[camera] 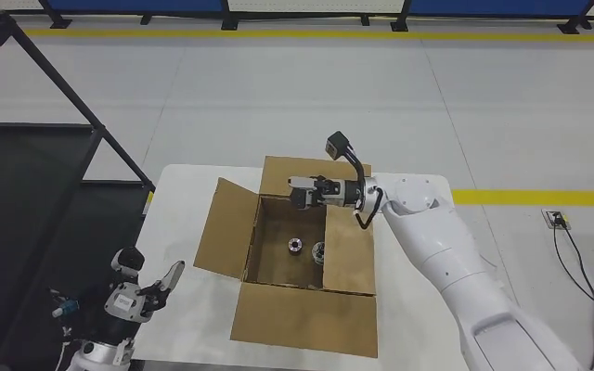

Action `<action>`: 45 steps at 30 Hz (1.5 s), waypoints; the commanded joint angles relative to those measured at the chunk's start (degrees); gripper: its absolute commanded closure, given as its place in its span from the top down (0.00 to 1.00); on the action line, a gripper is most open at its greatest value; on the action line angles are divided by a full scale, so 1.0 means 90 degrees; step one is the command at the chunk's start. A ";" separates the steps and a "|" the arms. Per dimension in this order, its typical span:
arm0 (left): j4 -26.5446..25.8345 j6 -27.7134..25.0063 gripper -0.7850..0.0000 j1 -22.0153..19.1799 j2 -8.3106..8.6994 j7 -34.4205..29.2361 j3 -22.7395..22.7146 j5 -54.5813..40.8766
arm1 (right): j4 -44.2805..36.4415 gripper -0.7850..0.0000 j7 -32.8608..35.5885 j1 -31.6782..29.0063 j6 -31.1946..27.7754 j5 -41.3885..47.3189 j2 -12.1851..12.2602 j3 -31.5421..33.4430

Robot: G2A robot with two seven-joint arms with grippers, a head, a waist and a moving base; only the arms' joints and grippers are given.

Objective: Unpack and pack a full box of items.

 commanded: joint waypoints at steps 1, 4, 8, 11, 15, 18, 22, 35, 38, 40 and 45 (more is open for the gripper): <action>-0.0327 -0.0346 1.00 -0.0047 0.0018 -0.0220 0.0000 -0.0036 | -0.0090 1.00 -0.0049 -0.0044 -0.0146 -0.0095 0.0097 0.0170; -0.0584 -0.0847 1.00 -0.0296 0.0052 -0.0809 0.0273 -0.0082 | -0.0376 1.00 -0.0118 -0.0239 -0.0357 -0.0226 0.0300 0.0534; -0.0521 -0.1402 1.00 -0.0972 0.0089 -0.2043 0.1176 -0.0319 | -0.1133 1.00 -0.0258 -0.0839 -0.0471 -0.0510 0.0643 0.1176; -0.0208 -0.1614 1.00 -0.1692 0.0083 -0.3002 0.2036 -0.0678 | -0.2031 1.00 -0.0449 -0.1586 -0.0381 -0.0758 0.0918 0.1790; 0.0489 -0.1348 1.00 -0.2791 0.0005 -0.3827 0.3014 -0.1203 | -0.3443 1.00 -0.0701 -0.2827 -0.0076 -0.0982 0.1226 0.2680; 0.0929 -0.0913 1.00 -0.3473 -0.0057 -0.4341 0.3433 -0.1450 | -0.4342 1.00 -0.0921 -0.3730 0.0174 -0.1075 0.1386 0.3283; 0.0929 -0.0913 1.00 -0.3473 -0.0057 -0.4341 0.3433 -0.1450 | -0.4658 1.00 -0.1072 -0.4091 0.0312 -0.1101 0.1436 0.3509; 0.2262 0.0122 1.00 -0.4508 -0.0212 -0.5394 0.4140 -0.3041 | -0.4715 1.00 -0.0848 -0.4286 -0.0075 -0.0452 0.1528 0.3806; 0.2688 0.0314 1.00 -0.4900 -0.0296 -0.5618 0.4459 -0.3442 | -0.4691 1.00 -0.0783 -0.4341 -0.0134 -0.0355 0.1573 0.3937; 0.2967 0.0345 1.00 -0.5139 -0.0360 -0.5728 0.4686 -0.3730 | -0.4689 1.00 -0.0770 -0.4416 -0.0198 -0.0246 0.1601 0.4029; 0.3676 0.0337 1.00 -0.5723 -0.0513 -0.5878 0.5161 -0.4108 | -0.4809 1.00 -0.0774 -0.4650 -0.0396 -0.0071 0.1668 0.4237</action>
